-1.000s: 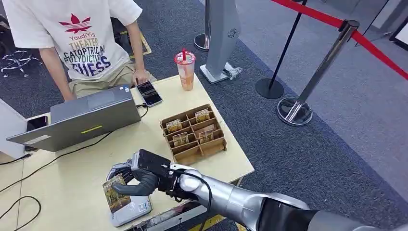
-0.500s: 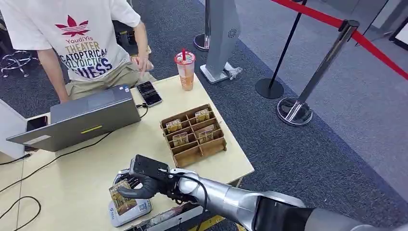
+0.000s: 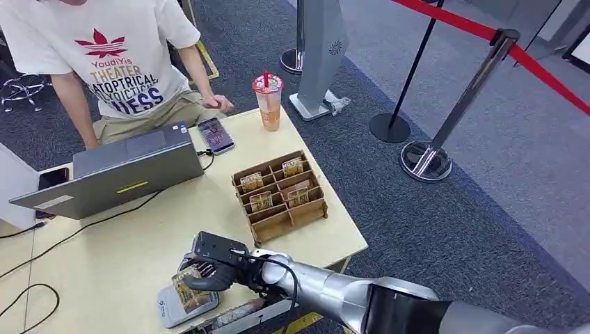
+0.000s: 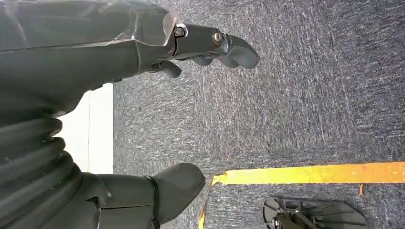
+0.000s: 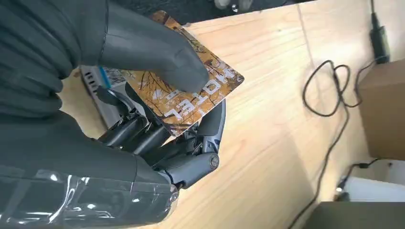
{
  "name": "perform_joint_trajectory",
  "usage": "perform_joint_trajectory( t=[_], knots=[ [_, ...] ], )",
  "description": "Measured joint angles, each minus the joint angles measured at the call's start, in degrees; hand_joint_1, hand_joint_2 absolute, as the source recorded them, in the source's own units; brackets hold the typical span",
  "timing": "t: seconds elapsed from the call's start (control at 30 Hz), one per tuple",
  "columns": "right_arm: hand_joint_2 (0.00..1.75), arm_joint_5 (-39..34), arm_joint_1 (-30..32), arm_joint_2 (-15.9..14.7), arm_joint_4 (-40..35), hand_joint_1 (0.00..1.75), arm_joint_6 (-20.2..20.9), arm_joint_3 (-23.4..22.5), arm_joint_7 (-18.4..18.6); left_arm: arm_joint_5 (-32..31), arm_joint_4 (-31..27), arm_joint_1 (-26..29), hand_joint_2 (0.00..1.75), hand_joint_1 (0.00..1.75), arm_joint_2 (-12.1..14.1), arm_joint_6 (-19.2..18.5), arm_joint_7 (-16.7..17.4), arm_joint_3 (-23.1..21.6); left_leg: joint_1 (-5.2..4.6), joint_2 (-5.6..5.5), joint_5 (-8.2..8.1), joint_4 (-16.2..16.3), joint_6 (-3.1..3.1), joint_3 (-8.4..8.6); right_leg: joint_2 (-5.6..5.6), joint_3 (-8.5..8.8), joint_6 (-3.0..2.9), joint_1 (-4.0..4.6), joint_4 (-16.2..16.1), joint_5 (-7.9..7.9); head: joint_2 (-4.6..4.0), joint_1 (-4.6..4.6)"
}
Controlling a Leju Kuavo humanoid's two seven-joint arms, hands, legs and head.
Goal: Pass the card to the sensor for recognition and then transmit it.
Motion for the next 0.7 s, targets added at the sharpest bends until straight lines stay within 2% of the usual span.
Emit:
perform_joint_trajectory(
  t=[0.7],
  knots=[
    [1.75,-0.4,-0.1,0.0,7.9,1.75,-0.8,0.2,0.5,-1.2,0.0,-0.2,1.75,0.00,-0.1,-0.2,0.2,-0.3,0.00,0.01,0.00,0.0,0.00,0.02,0.01,0.00,0.00,0.00,0.0,0.00,0.00,0.00]
  ],
)
